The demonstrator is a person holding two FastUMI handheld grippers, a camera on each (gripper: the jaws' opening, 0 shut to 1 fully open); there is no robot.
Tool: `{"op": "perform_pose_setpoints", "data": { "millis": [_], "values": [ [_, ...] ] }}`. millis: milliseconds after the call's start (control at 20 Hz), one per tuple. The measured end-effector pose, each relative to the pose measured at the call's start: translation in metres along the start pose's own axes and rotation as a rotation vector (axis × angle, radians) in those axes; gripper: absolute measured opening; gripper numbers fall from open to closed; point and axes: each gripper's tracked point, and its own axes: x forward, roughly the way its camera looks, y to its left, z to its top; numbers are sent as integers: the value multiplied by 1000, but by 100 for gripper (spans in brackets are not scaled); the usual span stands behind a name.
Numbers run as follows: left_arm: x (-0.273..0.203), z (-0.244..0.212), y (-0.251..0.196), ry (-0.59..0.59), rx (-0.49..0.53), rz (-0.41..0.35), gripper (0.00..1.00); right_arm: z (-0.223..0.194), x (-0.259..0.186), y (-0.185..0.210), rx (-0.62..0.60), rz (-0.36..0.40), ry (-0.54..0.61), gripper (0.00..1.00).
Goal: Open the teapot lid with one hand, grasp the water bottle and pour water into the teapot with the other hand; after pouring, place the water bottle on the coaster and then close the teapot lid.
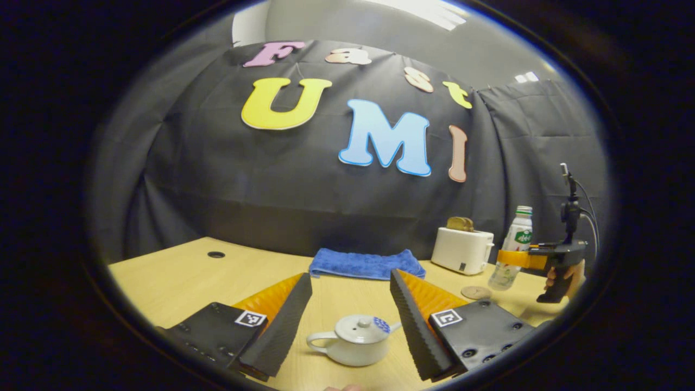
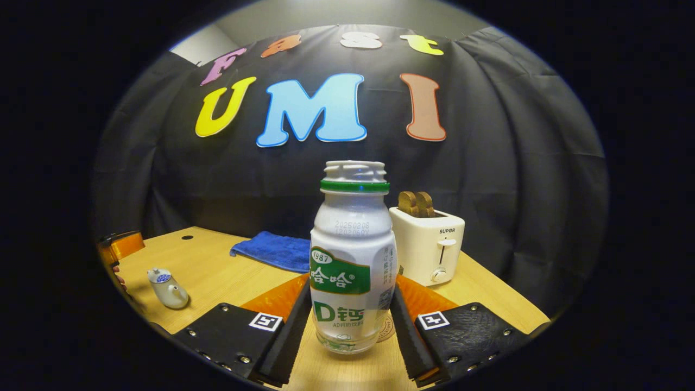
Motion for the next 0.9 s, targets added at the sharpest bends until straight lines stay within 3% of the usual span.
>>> {"op": "perform_pose_setpoints", "data": {
  "millis": [300, 900],
  "values": [
    [-1, -1, 5, -6, -13, 8, 96, -25, 45, -23, -19, -35, 63, 76],
    [-1, -3, 2, -2, -14, 9, 96, -40, 65, -18, -24, -33, 67, 76]
  ]
}}
